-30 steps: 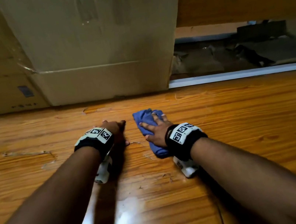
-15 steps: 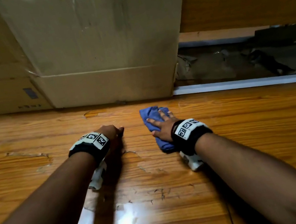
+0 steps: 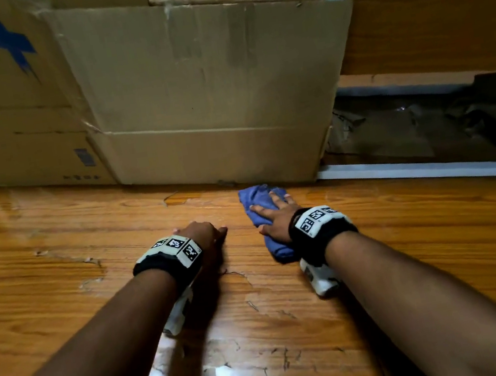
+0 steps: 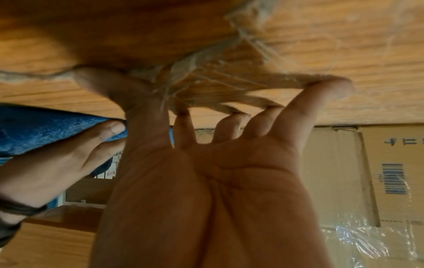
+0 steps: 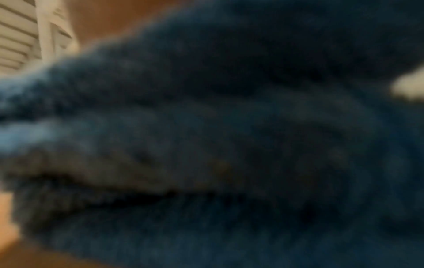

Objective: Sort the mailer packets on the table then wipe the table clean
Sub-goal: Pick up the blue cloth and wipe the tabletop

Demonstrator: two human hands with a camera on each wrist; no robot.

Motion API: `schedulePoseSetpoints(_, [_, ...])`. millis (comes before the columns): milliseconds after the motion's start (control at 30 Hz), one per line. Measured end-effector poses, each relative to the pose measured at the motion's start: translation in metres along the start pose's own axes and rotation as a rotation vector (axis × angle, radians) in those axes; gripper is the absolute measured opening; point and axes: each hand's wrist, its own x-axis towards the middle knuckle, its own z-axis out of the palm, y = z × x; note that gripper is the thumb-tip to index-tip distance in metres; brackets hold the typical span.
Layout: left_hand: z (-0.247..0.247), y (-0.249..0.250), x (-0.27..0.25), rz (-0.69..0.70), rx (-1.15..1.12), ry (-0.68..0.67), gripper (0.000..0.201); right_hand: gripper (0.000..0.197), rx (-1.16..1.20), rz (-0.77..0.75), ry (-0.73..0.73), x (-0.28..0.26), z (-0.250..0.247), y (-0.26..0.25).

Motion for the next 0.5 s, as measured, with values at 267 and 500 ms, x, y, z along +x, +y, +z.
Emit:
schedulePoseSetpoints(267, [0.003, -0.003, 0.003, 0.019, 0.011, -0.033, 0.060, 0.060, 0.172, 0.394, 0.058, -0.007, -0.001, 0.095])
schedulePoseSetpoints(500, [-0.006, 0.003, -0.005, 0.031, 0.008, -0.041, 0.066, 0.061, -0.007, 0.012, 0.011, -0.010, 0.020, 0.003])
